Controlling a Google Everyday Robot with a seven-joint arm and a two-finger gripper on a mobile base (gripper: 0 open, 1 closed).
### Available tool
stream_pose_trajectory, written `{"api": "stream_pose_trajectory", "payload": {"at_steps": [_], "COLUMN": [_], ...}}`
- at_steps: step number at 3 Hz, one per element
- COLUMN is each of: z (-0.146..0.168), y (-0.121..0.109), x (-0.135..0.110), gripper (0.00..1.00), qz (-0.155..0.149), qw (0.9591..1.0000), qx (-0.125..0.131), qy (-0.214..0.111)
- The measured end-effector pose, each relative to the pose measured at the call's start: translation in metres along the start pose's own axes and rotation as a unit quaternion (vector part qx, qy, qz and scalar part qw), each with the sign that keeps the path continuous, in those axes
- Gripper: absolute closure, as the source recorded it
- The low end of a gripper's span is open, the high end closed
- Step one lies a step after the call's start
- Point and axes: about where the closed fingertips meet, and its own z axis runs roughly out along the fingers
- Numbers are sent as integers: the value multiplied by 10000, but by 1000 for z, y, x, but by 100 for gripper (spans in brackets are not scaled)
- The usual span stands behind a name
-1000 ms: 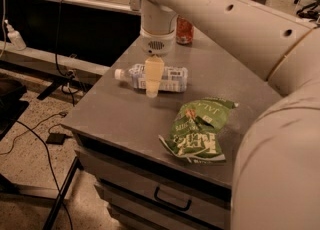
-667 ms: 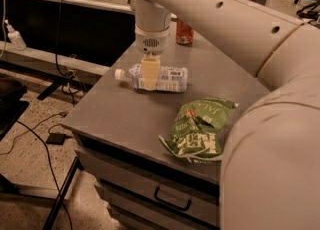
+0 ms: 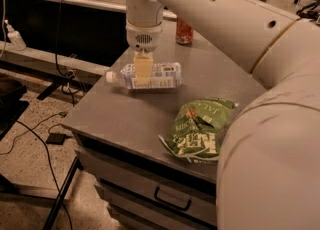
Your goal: Place blue plastic bottle upright
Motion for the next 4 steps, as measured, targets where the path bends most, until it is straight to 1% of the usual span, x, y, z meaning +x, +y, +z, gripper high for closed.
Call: {"api": "stream_pose_trajectory", "payload": {"at_steps": [1, 2, 3, 4], "z": [-1, -23, -23, -46], "y": [2, -20, -20, -31], "x": [-1, 9, 9, 25], "gripper": [100, 100, 100, 100], "qz": [-15, 113, 113, 357], "qw": [9999, 9980, 9980, 9944], "qx": [-61, 154, 154, 421], "qy": [-89, -597, -597, -905]}}
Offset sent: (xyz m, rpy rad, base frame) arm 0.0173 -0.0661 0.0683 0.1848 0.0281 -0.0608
